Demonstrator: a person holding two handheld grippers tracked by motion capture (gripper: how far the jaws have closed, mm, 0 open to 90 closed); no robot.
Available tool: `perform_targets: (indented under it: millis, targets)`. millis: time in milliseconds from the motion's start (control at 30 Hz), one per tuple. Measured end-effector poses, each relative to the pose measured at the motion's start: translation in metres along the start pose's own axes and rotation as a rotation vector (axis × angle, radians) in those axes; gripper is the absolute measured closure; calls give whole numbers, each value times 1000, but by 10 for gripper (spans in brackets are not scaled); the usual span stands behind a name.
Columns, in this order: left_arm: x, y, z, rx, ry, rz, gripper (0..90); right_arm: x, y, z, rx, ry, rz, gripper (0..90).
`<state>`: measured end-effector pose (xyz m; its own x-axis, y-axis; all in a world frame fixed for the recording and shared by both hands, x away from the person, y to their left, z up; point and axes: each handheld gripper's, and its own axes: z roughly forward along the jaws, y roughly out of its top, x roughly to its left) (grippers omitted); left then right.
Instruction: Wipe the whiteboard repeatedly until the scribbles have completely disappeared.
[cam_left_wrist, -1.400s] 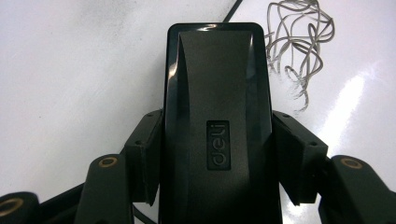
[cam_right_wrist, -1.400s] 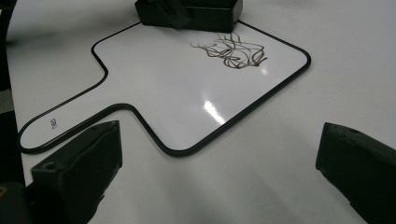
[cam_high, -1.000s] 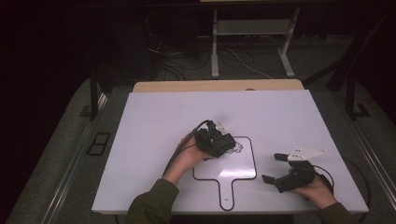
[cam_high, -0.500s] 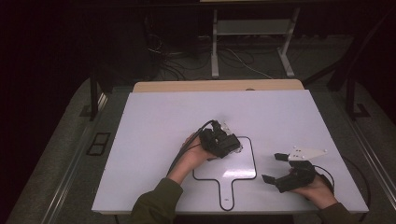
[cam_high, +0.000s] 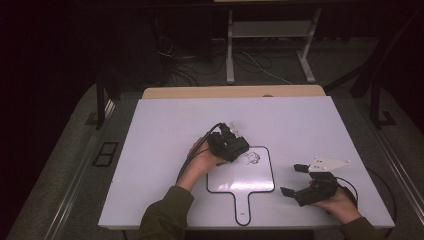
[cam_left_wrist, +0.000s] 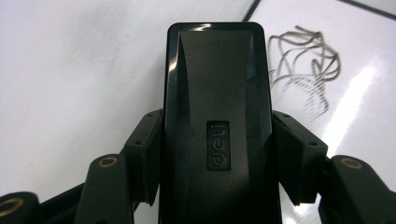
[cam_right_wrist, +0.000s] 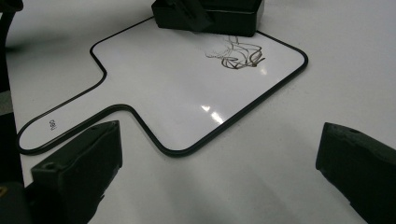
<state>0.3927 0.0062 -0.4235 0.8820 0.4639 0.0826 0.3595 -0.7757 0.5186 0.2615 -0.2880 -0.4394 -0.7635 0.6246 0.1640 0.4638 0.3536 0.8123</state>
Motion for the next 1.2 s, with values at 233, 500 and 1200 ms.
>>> perform_targets:
  millis: [233, 500, 1200]
  targets:
    - [-16, 12, 5, -3, -25, 62, 392, 0, 0, 0, 1, 0, -1, 0]
    - [-34, 21, 10, -10, -68, 88, 392, 0, 0, 0, 0, 0, 2, 0]
    - [-8, 14, 7, 1, -26, 47, 392, -2, -1, 0, -2, 0, 5, 0]
